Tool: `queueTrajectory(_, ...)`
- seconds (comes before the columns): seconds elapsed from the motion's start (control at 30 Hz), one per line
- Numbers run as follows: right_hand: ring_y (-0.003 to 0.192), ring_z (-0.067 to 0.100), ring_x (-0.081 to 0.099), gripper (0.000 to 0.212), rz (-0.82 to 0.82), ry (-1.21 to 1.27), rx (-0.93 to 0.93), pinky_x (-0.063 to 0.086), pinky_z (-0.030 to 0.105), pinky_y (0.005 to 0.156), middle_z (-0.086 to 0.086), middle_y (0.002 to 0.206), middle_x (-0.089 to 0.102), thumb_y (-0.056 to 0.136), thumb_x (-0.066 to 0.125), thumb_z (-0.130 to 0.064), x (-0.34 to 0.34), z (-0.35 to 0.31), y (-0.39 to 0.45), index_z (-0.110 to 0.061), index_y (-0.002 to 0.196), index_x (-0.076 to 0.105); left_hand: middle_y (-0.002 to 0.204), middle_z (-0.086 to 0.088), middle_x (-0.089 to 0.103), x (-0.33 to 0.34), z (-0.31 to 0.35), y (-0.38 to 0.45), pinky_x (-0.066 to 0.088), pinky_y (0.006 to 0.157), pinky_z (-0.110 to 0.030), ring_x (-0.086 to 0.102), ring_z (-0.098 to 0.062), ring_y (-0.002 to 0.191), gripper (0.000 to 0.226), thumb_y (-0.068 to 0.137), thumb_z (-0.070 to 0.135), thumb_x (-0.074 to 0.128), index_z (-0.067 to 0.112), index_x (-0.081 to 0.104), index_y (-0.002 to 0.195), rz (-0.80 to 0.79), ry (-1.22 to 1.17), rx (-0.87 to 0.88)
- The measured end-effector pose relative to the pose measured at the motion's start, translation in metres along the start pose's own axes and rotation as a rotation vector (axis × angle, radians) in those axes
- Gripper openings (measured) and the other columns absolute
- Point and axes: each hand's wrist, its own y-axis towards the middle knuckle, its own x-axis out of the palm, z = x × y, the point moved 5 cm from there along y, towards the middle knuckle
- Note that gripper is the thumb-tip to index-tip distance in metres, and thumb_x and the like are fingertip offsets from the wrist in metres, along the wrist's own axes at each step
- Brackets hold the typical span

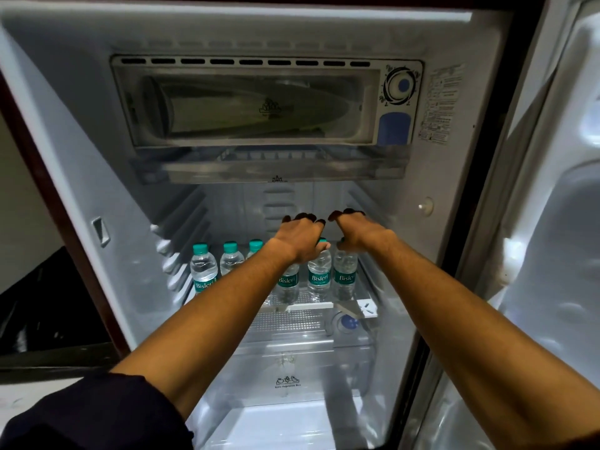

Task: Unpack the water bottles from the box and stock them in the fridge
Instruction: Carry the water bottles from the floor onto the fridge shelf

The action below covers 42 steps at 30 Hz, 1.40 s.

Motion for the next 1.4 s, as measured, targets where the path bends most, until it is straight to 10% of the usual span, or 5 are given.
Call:
queueTrajectory(0.33,0.134,0.031,0.038,0.071,0.432,0.068,-0.083,0.036,0.042,0.111,0.013,0.15,0.037,0.092,0.059,-0.045,0.006,-0.024,-0.059,-0.017,0.15,0.029,0.159,-0.013,0.02,0.0,-0.023,-0.079,0.02,0.119,-0.052,0.018,-0.028,0.147,0.075,0.096,0.058,0.037,0.015,0.015,0.154,0.162,0.007,-0.094)
queueTrajectory(0.83,0.151,0.029,-0.002,0.083,0.419,0.165,-0.115,-0.006,0.048,0.117,0.005,0.164,-0.006,0.091,0.033,-0.07,0.087,-0.119,-0.139,-0.03,0.156,0.002,0.164,-0.007,0.001,0.037,-0.028,-0.249,0.009,0.122,-0.048,0.001,-0.023,0.151,0.079,0.096,0.063,0.031,0.019,0.004,0.156,0.196,-0.086,-0.317)
queueTrajectory(1.4,0.151,0.029,0.003,0.079,0.247,0.283,-0.57,0.005,0.051,0.12,0.006,0.165,0.0,0.094,0.039,-0.063,0.188,-0.325,-0.208,-0.026,0.157,0.009,0.164,-0.004,-0.003,0.11,-0.086,-0.496,0.011,0.121,-0.05,-0.004,-0.021,0.151,0.077,0.097,0.058,0.036,0.021,0.005,0.157,0.138,-0.145,-0.768)
